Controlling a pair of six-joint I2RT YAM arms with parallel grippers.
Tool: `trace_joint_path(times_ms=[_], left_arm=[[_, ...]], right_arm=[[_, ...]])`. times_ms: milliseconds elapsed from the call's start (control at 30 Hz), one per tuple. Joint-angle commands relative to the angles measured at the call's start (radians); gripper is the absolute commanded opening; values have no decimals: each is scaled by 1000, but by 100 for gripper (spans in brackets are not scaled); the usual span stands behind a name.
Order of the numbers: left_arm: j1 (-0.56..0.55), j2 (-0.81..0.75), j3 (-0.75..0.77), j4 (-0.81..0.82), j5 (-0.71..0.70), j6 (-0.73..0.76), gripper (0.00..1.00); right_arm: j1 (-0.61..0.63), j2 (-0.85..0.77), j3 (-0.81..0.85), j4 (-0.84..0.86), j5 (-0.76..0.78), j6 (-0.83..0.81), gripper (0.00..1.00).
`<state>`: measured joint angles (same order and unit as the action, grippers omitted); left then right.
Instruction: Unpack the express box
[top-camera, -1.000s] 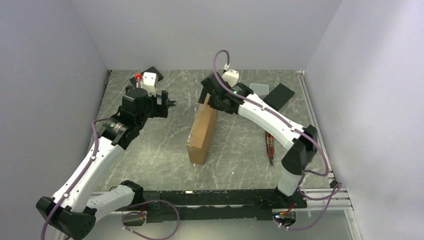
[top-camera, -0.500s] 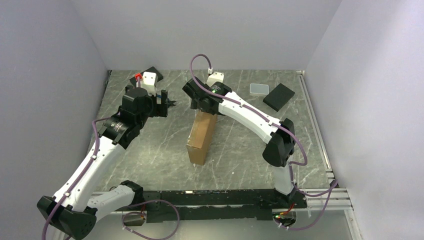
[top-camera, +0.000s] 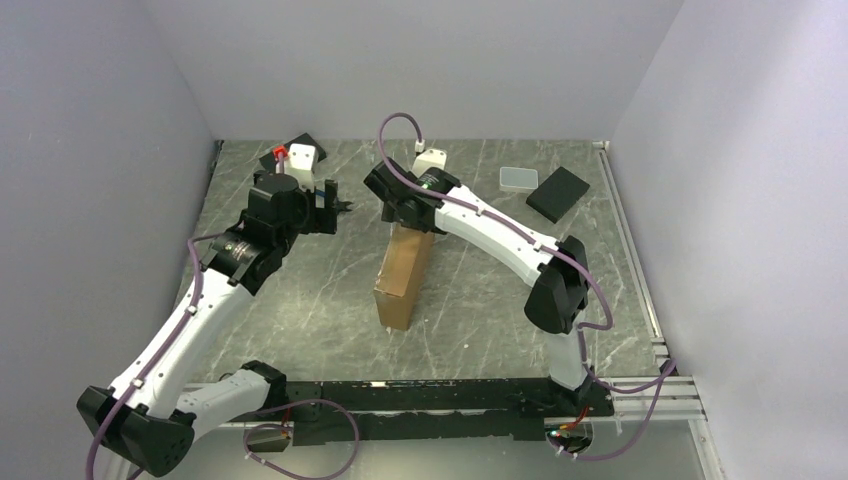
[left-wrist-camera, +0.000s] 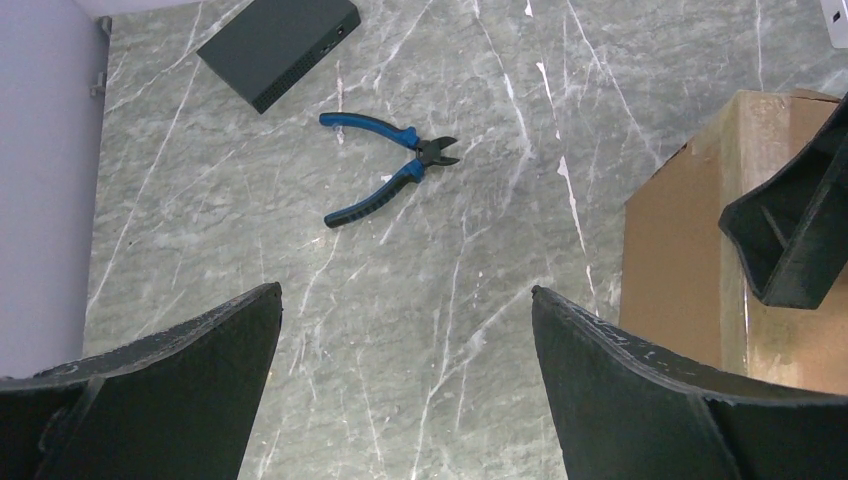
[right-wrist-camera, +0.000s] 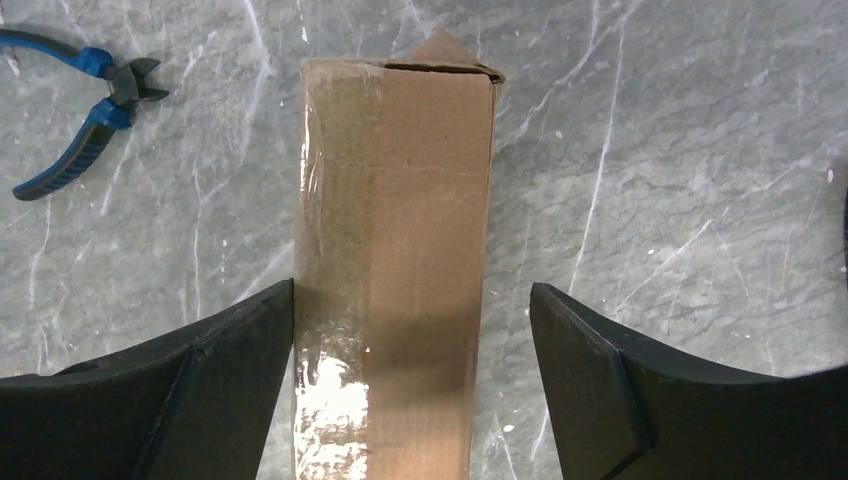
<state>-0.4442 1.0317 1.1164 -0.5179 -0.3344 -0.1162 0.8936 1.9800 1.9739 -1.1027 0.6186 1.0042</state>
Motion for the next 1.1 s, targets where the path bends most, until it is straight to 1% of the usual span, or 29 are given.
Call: trace_joint_path(times_ms=[0,67,167,300,400,467,600,667,767,900,967,1067], left_arm=[[4,6,4,42,10,6,100],[4,10,6,41,14,3,100],[4,19,5,42,32,-4,99],[4,39,9,39,59,-15,99],[4,48,11,37,70,-19,100],[5,51,11,38,76,-24,99],[4,59,11,41,94,-34,100],[4,64,13,41,102,-38,100],[6,72,15,39,108,-42,100],[10,78,14,41,113,-46,100],[11,83,14,39,114,-49,99],[13,89,14,40,119,-51,100]], right_arm=[[5,1,-36,21,-12,0,86],[4,-6,-58,49,-35,-17,82],[-1,-29,-104,115,-85,-66,74],[-20,-85,-201,277,-220,-251,65],[-28,-133,-258,362,-286,-368,63],[-28,-145,-256,369,-308,-459,63],[-28,-165,-280,397,-385,-628,63],[-27,-156,-270,368,-387,-664,63],[-25,-144,-257,340,-374,-660,65],[-21,-157,-260,360,-395,-640,70],[-19,-158,-253,359,-399,-637,79],[-15,-157,-245,355,-401,-643,84]])
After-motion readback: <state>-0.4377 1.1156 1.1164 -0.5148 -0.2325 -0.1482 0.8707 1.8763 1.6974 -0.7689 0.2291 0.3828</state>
